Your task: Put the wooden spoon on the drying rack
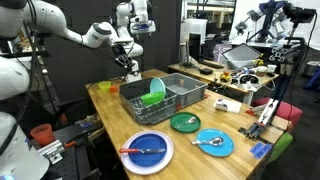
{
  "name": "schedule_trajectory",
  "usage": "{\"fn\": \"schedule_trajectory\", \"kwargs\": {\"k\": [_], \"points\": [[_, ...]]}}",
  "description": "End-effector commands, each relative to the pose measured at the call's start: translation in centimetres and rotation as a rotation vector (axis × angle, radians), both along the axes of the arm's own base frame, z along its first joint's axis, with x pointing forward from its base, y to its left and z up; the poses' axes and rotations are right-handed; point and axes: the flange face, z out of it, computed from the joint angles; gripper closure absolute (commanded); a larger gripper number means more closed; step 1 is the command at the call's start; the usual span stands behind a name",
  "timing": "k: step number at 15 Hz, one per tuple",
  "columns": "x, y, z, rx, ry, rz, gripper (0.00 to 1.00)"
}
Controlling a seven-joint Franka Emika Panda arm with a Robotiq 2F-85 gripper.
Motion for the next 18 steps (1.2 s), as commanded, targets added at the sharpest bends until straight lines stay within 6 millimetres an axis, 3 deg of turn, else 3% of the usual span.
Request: {"fn": "schedule_trajectory", "kwargs": {"k": [1,11,18], "points": [[1.1,0.8,-0.9,-0.005,0.032,-0.02,0.96],[2.0,2.8,-5.1,-0.1,0.077,-0.033,0.96],[1.6,4.2,-6.1,-0.153,0.092,-0.025,0.96]]}}
